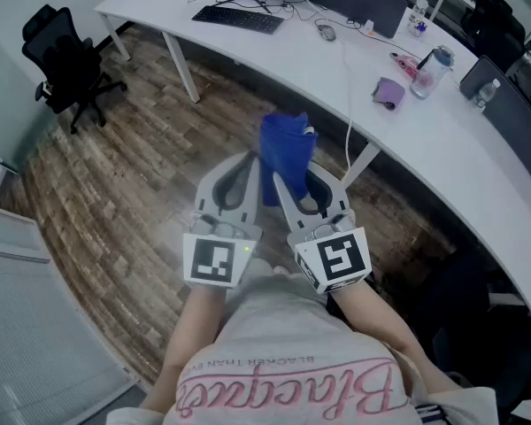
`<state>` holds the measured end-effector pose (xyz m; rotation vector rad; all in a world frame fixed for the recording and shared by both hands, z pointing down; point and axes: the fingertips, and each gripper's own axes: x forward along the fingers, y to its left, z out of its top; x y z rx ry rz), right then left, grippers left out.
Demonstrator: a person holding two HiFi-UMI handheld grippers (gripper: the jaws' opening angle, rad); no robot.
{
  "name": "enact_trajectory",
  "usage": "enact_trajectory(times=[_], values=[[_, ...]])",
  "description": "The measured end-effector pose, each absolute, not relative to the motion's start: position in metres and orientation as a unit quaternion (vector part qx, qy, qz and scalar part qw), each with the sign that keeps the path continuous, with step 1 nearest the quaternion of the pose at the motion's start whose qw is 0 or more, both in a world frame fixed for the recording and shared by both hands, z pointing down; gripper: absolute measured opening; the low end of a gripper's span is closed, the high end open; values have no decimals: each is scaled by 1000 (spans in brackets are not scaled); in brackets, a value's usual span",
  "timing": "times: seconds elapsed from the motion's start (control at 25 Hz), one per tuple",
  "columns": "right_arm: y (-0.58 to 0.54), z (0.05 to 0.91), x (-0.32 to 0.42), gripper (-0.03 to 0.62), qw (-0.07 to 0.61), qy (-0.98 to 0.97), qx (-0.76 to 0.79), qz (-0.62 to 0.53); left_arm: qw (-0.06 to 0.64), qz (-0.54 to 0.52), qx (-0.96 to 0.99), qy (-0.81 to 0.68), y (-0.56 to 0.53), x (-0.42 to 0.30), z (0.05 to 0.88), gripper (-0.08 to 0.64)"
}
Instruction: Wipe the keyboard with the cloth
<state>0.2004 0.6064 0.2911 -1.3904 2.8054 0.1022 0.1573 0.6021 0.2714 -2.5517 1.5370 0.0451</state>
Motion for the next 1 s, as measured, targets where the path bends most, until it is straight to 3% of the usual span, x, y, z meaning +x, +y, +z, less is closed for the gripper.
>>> enact_trajectory(times=[1.0], values=[[494, 303, 143, 97, 3, 896, -444, 17, 67, 10, -852, 520, 483, 89, 281, 6]])
